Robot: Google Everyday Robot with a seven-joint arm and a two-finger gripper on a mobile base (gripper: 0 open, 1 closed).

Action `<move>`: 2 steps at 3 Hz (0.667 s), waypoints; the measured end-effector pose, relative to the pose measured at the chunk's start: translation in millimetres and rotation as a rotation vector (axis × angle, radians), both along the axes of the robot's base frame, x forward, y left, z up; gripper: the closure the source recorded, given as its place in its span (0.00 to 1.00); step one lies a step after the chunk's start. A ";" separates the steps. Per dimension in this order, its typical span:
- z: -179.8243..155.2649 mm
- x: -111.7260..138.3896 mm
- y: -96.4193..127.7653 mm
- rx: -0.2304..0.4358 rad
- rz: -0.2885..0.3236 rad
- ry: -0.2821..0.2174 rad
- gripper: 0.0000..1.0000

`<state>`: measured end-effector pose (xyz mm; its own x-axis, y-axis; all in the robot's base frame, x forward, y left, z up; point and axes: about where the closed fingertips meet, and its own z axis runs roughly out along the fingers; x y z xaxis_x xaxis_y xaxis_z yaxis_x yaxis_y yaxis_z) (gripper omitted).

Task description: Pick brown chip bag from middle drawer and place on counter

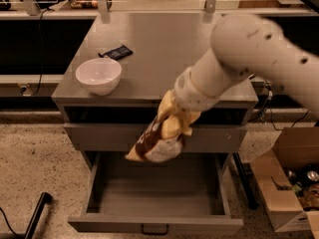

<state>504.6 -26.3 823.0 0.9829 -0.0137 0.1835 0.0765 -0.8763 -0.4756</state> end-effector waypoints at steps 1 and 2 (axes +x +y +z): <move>69.8 5.5 -36.2 -0.021 -0.018 -0.014 1.00; 160.7 9.4 -93.7 -0.079 -0.092 0.003 1.00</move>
Offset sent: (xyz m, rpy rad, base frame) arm 0.0335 -0.1511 0.3156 -0.0491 -0.0791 -0.1893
